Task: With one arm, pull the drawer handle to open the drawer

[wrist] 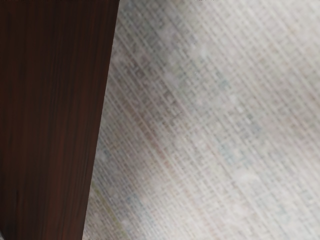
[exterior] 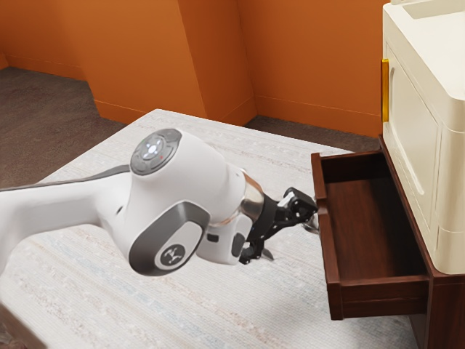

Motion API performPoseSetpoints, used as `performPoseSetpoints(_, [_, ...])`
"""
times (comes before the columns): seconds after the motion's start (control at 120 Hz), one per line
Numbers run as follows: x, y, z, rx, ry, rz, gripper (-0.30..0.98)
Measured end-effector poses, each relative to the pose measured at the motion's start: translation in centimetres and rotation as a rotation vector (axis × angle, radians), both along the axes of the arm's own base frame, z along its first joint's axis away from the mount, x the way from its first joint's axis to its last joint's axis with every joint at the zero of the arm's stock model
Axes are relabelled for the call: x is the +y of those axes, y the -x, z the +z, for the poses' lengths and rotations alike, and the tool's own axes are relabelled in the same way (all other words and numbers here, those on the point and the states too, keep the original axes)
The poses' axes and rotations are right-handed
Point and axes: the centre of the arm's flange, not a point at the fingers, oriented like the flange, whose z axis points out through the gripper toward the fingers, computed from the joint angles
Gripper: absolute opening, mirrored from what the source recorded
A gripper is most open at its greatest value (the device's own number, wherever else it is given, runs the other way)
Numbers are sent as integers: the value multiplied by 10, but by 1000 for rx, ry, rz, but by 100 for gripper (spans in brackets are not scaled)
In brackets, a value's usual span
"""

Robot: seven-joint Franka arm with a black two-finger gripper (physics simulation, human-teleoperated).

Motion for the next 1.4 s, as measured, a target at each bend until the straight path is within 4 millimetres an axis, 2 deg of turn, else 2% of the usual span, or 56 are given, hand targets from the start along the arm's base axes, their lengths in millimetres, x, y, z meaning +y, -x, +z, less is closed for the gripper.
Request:
performPoseSetpoints(0.083, [5,3,-2,4,5,5,69])
performPoseSetpoints(0.433, [22,19,1,4,31,13,63])
performPoseSetpoints(0.675, [31,23,2,4,42,22,66])
performPoseSetpoints(0.783, [29,24,5,0,45,16,65])
performPoseSetpoints(1.167, [34,30,66,-107,93,13,67])
performPoseSetpoints(1.267, [30,22,101,-149,112,27,68])
performPoseSetpoints(1.4, [22,2,140,-148,124,88,68])
